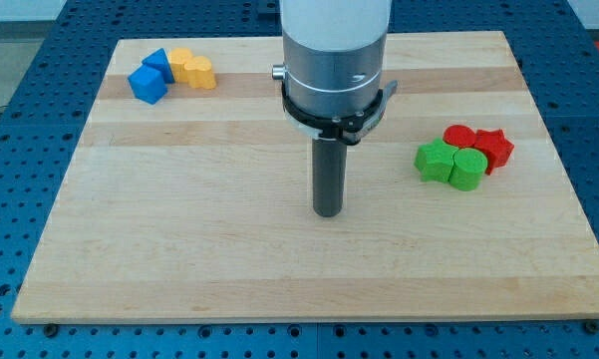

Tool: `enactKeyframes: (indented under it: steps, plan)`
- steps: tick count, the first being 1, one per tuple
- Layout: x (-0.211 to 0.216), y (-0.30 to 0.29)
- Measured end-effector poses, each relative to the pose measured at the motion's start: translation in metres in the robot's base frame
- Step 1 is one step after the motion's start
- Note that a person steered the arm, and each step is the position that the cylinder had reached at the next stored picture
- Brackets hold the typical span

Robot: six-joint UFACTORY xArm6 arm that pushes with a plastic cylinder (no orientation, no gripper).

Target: Push the arm below the blue and yellow blocks

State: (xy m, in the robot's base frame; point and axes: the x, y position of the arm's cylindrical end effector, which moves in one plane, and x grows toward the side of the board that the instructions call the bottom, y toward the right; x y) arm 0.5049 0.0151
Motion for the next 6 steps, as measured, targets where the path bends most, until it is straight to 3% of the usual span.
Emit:
enactKeyframes:
  steps: [2,3,4,6]
  plan:
    - [-0.017,-0.060]
    - [-0.061,-0.162]
    - [-0.063,-0.177]
    - [-0.116,-0.242]
